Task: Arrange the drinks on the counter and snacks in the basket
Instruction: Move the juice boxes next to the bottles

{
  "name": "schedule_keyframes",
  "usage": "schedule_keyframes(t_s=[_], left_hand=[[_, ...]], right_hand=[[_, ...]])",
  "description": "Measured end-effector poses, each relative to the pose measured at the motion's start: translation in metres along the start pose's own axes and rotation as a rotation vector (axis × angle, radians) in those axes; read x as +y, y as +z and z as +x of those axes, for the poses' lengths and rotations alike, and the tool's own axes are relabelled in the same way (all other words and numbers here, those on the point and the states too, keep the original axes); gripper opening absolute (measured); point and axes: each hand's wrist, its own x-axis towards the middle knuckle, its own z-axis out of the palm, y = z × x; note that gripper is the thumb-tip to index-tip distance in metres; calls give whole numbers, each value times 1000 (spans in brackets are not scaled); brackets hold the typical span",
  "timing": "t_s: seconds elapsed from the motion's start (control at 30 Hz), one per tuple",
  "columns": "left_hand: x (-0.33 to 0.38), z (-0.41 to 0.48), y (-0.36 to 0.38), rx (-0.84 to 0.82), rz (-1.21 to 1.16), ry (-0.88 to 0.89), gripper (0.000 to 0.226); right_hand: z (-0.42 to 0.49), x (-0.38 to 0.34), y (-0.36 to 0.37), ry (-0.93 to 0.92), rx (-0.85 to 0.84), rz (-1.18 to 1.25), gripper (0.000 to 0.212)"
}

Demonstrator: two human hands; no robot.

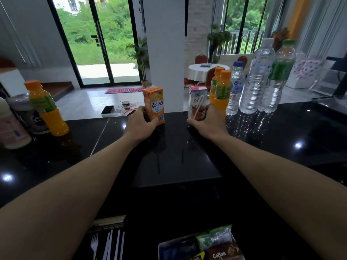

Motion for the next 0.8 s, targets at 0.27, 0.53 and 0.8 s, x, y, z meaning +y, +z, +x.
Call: schedule_keyframes(t_s=[0.27, 0.53, 0.8], left_hand=[[0, 1, 1, -5, -2, 7, 51], [-3, 3, 2, 1, 0, 8, 50], [-3, 2, 3, -3, -14, 3, 50]], right_hand=[[-4, 0, -3, 29, 82, 27, 59], [-13, -5, -8, -95, 132, -59, 30], [-13, -1, -5, -163, 18, -189, 19]])
